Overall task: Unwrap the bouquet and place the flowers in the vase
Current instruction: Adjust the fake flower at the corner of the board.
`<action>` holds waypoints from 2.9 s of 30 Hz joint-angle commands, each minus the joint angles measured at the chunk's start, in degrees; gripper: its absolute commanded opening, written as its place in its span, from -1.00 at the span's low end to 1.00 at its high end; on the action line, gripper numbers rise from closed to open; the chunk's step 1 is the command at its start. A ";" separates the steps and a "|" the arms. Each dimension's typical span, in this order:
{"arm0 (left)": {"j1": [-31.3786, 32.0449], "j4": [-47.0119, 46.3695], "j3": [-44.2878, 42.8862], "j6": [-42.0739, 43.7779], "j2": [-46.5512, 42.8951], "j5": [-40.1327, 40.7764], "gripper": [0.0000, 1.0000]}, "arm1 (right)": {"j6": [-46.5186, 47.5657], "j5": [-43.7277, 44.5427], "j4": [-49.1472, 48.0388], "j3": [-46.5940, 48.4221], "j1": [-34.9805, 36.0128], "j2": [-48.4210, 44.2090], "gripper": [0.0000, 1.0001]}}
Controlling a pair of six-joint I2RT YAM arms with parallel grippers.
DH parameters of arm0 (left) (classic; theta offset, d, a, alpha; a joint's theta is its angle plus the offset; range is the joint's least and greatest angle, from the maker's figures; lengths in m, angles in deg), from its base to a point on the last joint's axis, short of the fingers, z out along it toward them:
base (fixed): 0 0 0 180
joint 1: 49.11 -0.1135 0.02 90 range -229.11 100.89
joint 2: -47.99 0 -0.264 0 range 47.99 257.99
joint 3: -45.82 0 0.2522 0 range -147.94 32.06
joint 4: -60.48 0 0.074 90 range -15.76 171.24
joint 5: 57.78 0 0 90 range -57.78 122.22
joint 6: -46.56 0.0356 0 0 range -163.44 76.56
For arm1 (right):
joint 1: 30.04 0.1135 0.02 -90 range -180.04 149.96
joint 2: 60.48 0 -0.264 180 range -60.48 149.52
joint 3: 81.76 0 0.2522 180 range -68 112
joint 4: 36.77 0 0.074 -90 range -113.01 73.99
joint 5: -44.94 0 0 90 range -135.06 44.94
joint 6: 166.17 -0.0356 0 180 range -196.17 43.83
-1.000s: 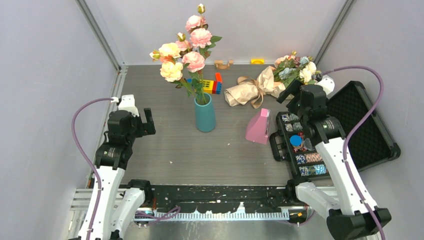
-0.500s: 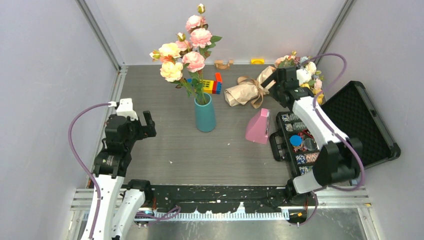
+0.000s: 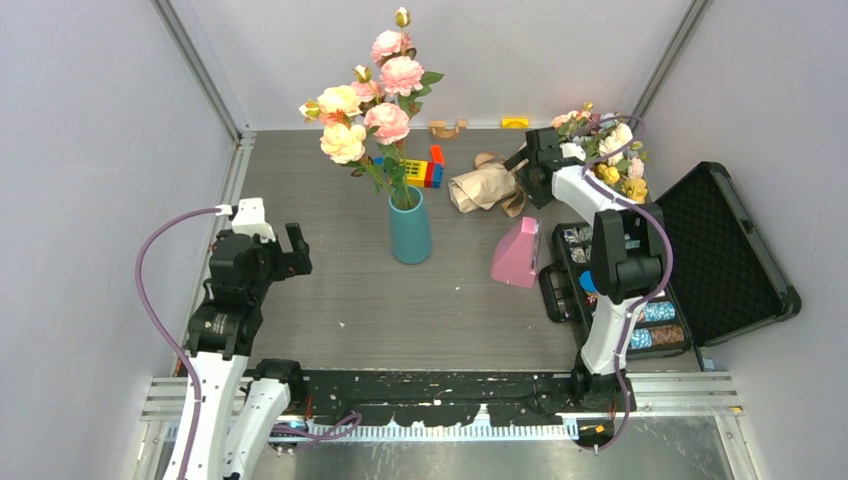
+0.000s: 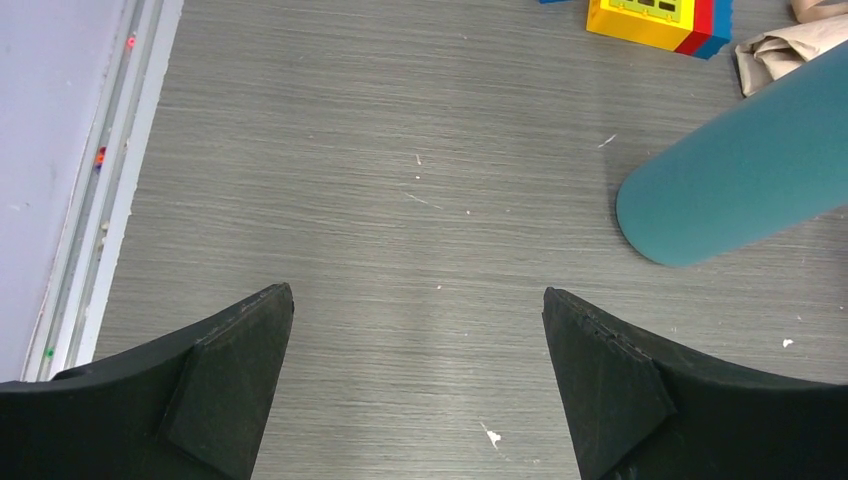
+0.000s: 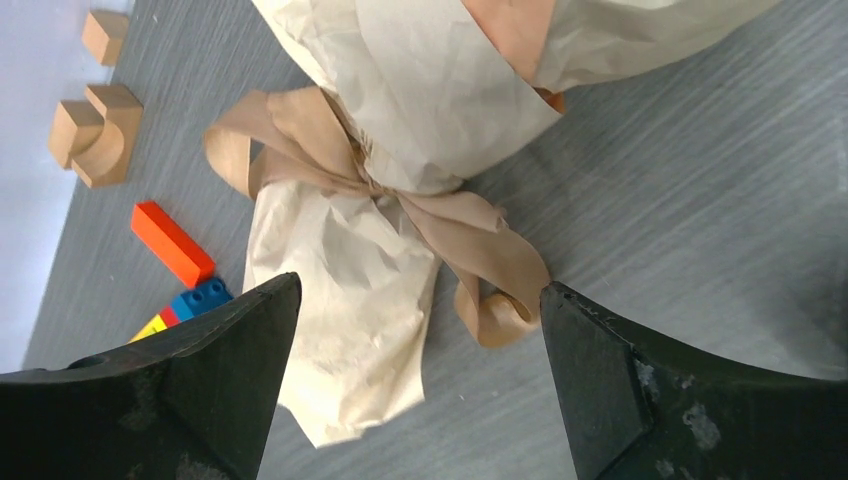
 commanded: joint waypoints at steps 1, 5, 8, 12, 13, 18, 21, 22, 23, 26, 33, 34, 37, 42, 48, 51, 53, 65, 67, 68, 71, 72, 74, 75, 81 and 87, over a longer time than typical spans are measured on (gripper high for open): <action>0.48 -2.52 0.34 -0.18 0.51 -1.30 0.97 | -6.04 2.73 -5.59 2.91 -0.20 3.21 0.89; 0.48 -2.54 0.25 -0.13 0.93 -1.23 0.97 | -7.91 5.59 -7.53 3.86 -0.22 6.36 0.89; 0.48 -2.45 0.18 -0.09 1.28 -1.28 0.97 | -9.31 6.82 -9.06 4.45 -0.21 8.40 0.89; 0.48 -2.52 0.16 0.04 1.40 -1.26 0.97 | -10.94 8.92 -11.34 4.41 -0.20 9.52 0.89; 0.48 -2.52 0.16 0.04 1.43 -1.19 0.97 | -11.12 9.52 -12.76 3.97 -0.20 9.50 0.89; 0.48 -2.57 0.38 0.11 1.71 -1.12 0.97 | -13.31 11.52 -17.44 1.80 -0.24 9.35 0.88; 0.48 -2.69 0.42 0.30 1.84 -0.80 0.97 | -14.78 13.10 -17.86 1.55 -0.51 10.03 0.81; 0.48 -2.72 0.42 0.38 1.78 -0.69 0.97 | -14.89 13.18 -17.95 1.38 -0.82 10.33 0.74; 0.48 -2.63 0.38 0.46 1.85 -0.54 0.97 | -14.97 13.23 -18.28 0.88 -0.99 10.33 0.57; 0.48 -2.61 0.41 0.57 1.55 -0.15 0.97 | -14.44 13.16 -19.01 -1.20 -2.18 9.26 0.29; 0.48 -2.70 0.51 0.35 0.21 -0.75 0.97 | -8.70 14.73 -19.09 -12.10 -5.12 -1.09 0.14; 0.52 -2.71 0.59 0.31 -0.03 -0.90 0.97 | -7.94 15.37 -18.72 -14.09 -5.38 -2.26 0.14; 0.48 -2.83 0.69 0.14 -0.69 -1.16 0.97 | -3.97 14.55 -18.63 -17.41 -6.77 -6.84 0.14; 0.48 -2.70 0.77 0.13 -1.38 -1.06 0.97 | 2.54 7.65 -16.94 -18.16 -7.49 -10.30 0.17; 0.56 -2.29 0.95 0.13 -1.88 -0.07 0.97 | 2.43 3.61 -16.07 -20.64 -6.06 -15.36 0.48; 1.33 -2.10 0.80 0.30 -0.65 1.17 0.97 | 1.30 3.47 -16.29 -21.22 -3.79 -15.71 0.62; 2.24 -1.89 0.57 0.39 0.62 1.57 0.97 | 0.47 2.09 -17.00 -21.13 -3.30 -14.82 0.64; 3.47 -2.32 0.69 0.47 1.44 1.04 0.97 | -1.68 -2.28 -19.93 -16.78 -3.35 -4.63 0.69; 3.47 -2.27 0.69 0.57 1.61 1.19 0.97 | -2.52 -3.24 -20.64 -15.34 -3.36 -3.00 0.69; 3.47 -2.26 0.69 0.57 1.73 1.31 0.97 | -2.78 -3.47 -20.79 -14.80 -3.36 -2.43 0.69; 3.47 -2.32 0.69 0.57 1.72 1.27 0.97 | -4.28 -3.32 -20.81 -12.88 -3.36 -0.49 0.69; 3.47 -2.32 0.75 0.57 1.76 1.27 0.97 | -4.63 -2.61 -20.79 -12.82 -3.40 -0.42 0.69; 3.47 -2.34 0.78 0.65 1.63 1.27 0.97 | -5.57 -1.47 -21.66 -13.47 -3.44 -0.81 0.69; 3.47 -2.38 0.84 0.66 1.55 1.31 0.97 | -6.22 -0.96 -21.78 -14.34 -3.51 -1.44 0.70; 3.47 -2.52 0.84 0.75 1.55 1.28 0.97 | -9.68 0.75 -26.91 -19.19 -5.56 -4.10 0.71; 3.51 -2.60 0.86 0.75 1.47 1.01 0.97 | -8.97 1.30 -25.47 -18.08 -6.74 -2.71 0.70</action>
